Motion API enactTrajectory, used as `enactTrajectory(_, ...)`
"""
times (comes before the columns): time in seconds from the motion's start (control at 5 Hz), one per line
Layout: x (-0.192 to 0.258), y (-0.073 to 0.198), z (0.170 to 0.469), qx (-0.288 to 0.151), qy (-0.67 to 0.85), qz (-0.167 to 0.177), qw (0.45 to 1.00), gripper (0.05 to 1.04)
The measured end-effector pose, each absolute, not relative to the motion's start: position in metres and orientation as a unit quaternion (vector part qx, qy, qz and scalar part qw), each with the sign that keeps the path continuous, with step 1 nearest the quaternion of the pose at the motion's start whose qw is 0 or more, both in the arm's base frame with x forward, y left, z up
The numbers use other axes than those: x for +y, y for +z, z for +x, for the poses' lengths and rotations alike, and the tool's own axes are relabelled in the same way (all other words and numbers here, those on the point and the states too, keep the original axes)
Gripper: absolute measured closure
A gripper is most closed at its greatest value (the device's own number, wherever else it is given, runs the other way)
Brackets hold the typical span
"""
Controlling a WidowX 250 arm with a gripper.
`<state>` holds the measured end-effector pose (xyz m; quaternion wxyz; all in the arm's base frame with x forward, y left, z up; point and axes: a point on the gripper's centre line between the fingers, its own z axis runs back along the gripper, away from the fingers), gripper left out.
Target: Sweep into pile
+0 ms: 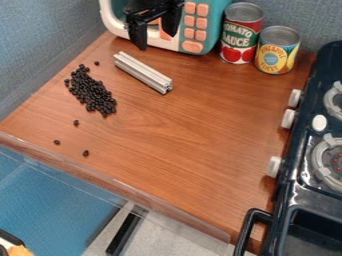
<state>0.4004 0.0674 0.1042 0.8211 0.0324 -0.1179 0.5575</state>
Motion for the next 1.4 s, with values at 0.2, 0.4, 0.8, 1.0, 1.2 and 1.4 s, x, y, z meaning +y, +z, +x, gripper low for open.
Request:
enactTrajectory(0.2,0.067,0.087,0.398,-0.098,0.557,0.043,0.824,0.083)
enactTrajectory(0.4,0.067,0.083,0.397,-0.094,0.557,0.045,0.824,0.083)
enactTrajectory(0.8,0.067,0.083,0.397,-0.094,0.557,0.045,0.824,0.083)
enactTrajectory(1.0,0.066,0.083,0.397,-0.094,0.557,0.042,0.824,0.083)
enactTrajectory(1.2,0.061,0.086,0.385,-0.107,0.558,0.004,0.823,0.083)
enactTrajectory(1.4,0.073,0.107,0.379,-0.142,0.565,-0.043,0.811,0.083)
